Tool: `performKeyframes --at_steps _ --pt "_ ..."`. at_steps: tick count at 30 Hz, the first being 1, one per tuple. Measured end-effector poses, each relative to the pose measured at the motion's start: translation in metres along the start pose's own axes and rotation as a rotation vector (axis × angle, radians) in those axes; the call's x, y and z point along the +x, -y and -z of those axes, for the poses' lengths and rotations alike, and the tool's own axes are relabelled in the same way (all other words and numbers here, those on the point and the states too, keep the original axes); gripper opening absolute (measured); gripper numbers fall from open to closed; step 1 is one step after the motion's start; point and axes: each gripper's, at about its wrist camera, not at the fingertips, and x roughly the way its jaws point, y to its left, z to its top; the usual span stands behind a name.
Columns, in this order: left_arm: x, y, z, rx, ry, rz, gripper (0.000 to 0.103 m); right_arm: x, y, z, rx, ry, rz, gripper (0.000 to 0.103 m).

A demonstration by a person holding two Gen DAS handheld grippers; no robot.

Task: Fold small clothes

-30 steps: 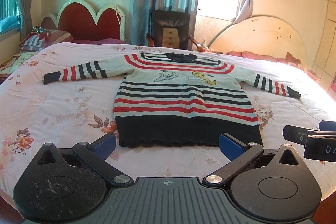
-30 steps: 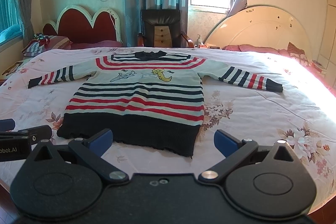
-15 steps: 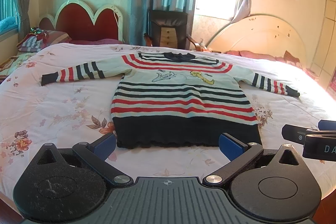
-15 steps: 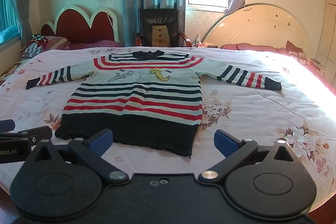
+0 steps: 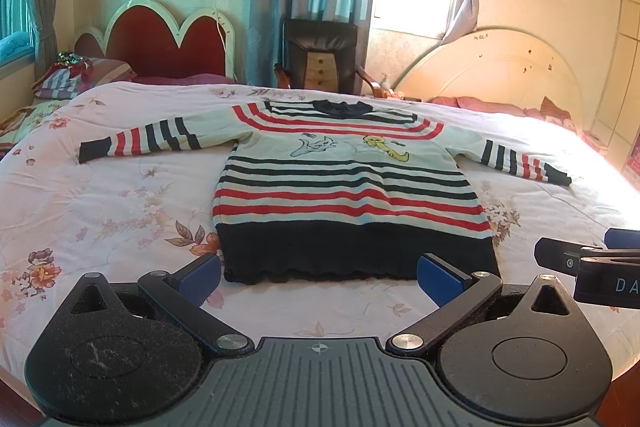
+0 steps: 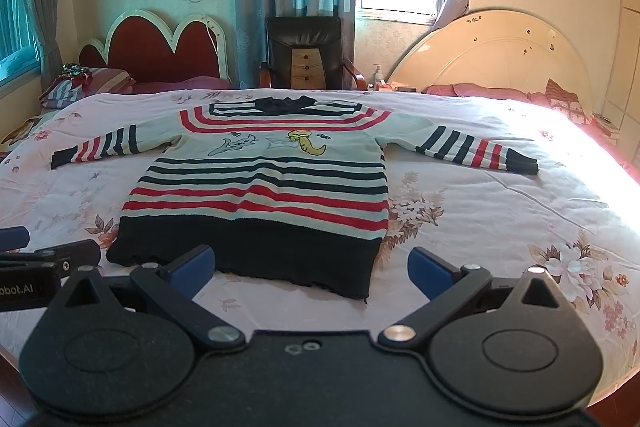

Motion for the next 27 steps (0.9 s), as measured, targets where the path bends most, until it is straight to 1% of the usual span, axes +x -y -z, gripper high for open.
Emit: performKeyframes --at_steps 27 --pt "0.0017 -0.0040 -0.0005 -0.005 -0.010 0.000 0.103 0.0017 -0.0038 0.0001 -0.004 -0.003 0.001 0.102"
